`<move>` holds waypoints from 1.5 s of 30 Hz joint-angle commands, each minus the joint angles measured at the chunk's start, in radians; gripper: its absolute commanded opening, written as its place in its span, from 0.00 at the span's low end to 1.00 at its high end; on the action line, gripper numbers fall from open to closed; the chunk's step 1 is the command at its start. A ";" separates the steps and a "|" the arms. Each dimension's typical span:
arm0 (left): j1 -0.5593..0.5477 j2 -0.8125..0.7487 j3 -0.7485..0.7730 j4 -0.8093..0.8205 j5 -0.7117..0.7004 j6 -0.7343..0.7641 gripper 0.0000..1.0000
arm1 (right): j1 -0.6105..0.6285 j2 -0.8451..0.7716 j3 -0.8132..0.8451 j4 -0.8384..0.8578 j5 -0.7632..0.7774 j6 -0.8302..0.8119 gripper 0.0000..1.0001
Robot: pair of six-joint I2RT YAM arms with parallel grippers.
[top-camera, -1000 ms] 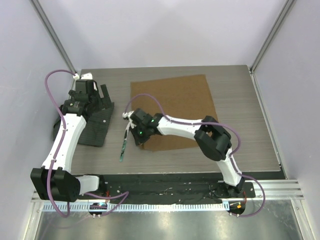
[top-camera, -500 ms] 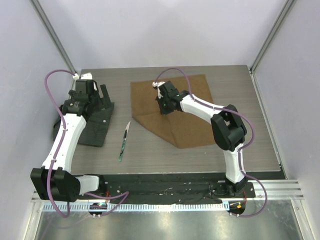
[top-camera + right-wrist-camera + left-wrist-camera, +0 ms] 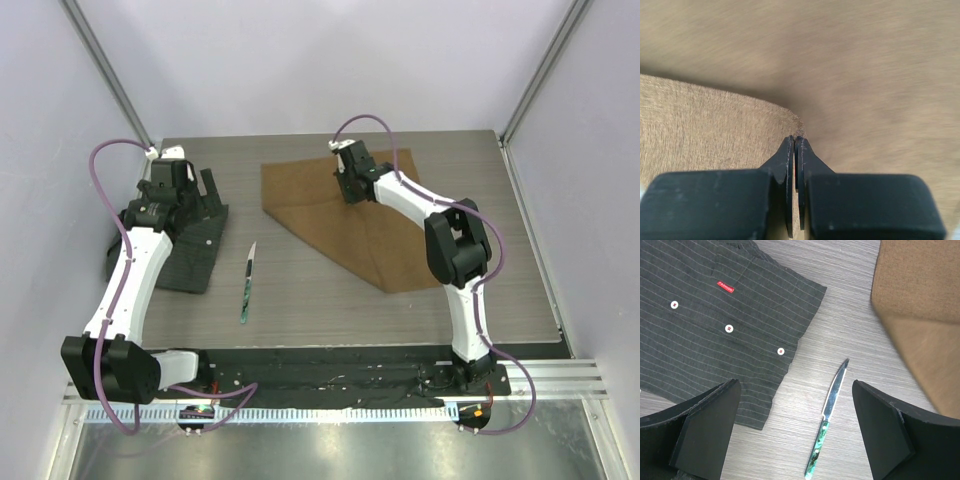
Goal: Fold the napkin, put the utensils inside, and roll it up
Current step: Fold the napkin
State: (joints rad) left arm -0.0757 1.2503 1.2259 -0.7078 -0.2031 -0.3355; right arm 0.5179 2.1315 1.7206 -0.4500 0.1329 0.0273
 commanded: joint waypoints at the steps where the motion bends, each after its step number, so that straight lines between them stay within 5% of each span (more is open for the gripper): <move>1: 0.002 -0.006 -0.002 0.034 -0.019 0.009 1.00 | -0.071 0.037 0.100 0.002 0.092 -0.045 0.01; 23: 0.005 0.046 -0.023 0.061 -0.061 0.035 1.00 | -0.226 0.300 0.461 -0.023 0.278 -0.153 0.01; 45: 0.017 0.101 -0.023 0.064 -0.068 0.043 1.00 | -0.288 0.459 0.679 0.060 0.286 -0.194 0.01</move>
State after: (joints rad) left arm -0.0689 1.3437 1.2045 -0.6846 -0.2535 -0.3054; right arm 0.2333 2.5889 2.3470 -0.4618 0.3916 -0.1471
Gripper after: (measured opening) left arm 0.996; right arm 0.040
